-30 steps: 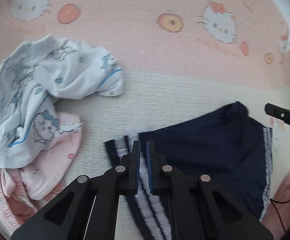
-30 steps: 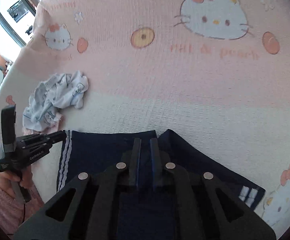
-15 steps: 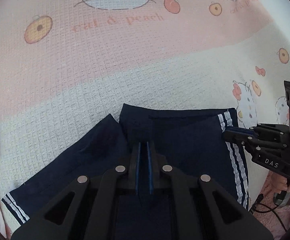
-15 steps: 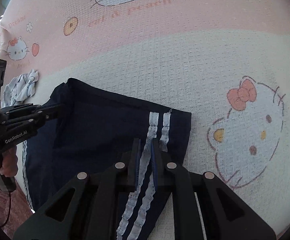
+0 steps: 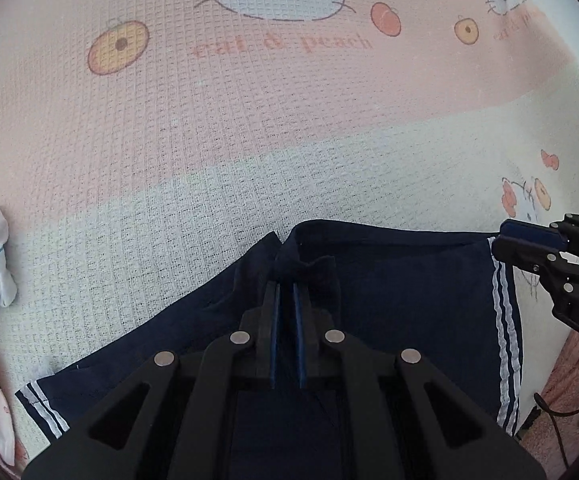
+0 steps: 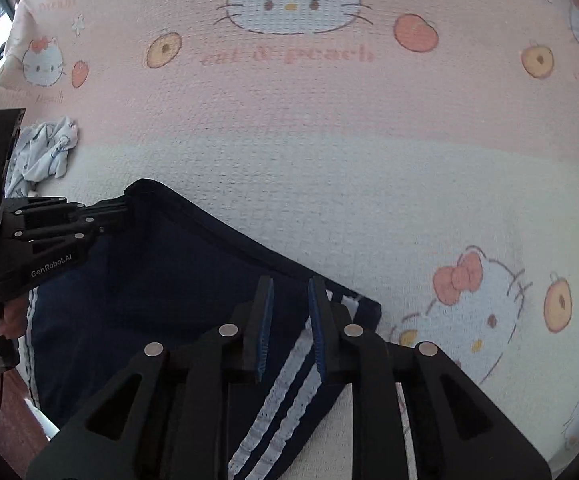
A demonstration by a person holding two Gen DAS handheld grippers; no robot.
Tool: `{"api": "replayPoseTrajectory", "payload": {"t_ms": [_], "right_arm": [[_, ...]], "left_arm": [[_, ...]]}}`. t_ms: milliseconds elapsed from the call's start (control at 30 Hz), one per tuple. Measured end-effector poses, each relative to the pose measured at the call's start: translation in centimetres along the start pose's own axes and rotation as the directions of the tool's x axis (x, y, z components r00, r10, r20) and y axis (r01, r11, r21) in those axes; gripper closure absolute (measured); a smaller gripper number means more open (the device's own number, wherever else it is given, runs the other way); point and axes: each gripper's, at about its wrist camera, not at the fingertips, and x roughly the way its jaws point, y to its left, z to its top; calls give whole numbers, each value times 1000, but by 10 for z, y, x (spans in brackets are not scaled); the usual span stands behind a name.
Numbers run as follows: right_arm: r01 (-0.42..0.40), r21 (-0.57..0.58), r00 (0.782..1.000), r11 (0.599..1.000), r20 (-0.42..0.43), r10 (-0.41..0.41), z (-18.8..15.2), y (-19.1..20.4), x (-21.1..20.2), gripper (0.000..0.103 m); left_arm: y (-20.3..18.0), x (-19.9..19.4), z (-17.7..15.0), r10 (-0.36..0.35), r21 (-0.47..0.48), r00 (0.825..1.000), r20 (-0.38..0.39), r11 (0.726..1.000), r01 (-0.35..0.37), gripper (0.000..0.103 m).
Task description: Fold clothes
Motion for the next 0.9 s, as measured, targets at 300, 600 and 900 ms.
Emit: {"api": "replayPoseTrajectory", "payload": {"t_ms": [300,600,900], "right_arm": [[9,-62,997,998,-81,-14,-3,14,26,85],[89,6,993,996,-72,-89,-17,-17,26,86],[9,86,1000,996,-10,-9,-17,-25,7,85]], "left_arm": [[4,2,7,-13,-27,1000,6,1000,14,94],[6,6,25,-15,-66,999,29,998,17,94],[1,-8,39,-15,2,997,80,1000,15,94]]}}
